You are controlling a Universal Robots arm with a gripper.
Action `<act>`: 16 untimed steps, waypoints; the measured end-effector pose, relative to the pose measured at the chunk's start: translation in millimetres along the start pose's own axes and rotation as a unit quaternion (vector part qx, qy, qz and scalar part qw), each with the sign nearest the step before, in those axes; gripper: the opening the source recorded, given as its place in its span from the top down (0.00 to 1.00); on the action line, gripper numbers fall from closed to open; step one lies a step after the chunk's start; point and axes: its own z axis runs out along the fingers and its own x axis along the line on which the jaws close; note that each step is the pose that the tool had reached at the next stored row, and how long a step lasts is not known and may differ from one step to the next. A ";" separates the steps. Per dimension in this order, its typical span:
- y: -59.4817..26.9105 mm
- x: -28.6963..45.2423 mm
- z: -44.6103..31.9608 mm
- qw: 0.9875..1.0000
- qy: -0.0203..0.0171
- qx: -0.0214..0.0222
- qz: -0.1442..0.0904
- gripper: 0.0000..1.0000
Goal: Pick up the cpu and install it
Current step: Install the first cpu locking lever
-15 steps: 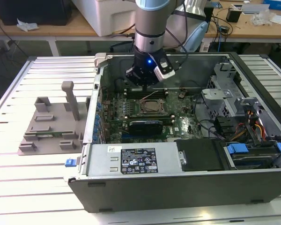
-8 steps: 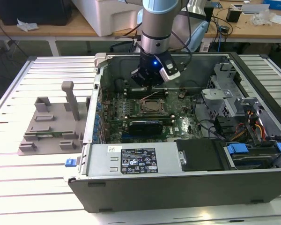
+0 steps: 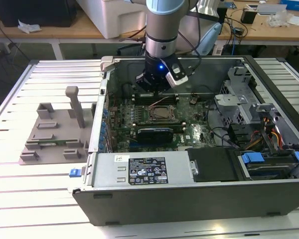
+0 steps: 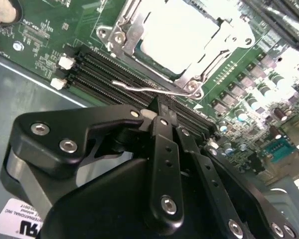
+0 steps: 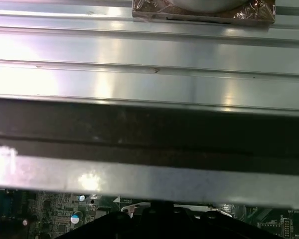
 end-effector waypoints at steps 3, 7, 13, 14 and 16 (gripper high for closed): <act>-1.2 0.1 -0.1 1.000 0.000 0.000 0.000 0.89; -0.4 -0.6 0.1 1.000 0.000 0.000 0.000 0.89; -1.8 -24.6 3.7 1.000 0.002 0.000 0.000 0.89; -2.1 -26.6 4.9 1.000 0.002 0.000 0.000 0.89; -2.5 -29.8 7.7 1.000 0.003 0.000 0.000 0.89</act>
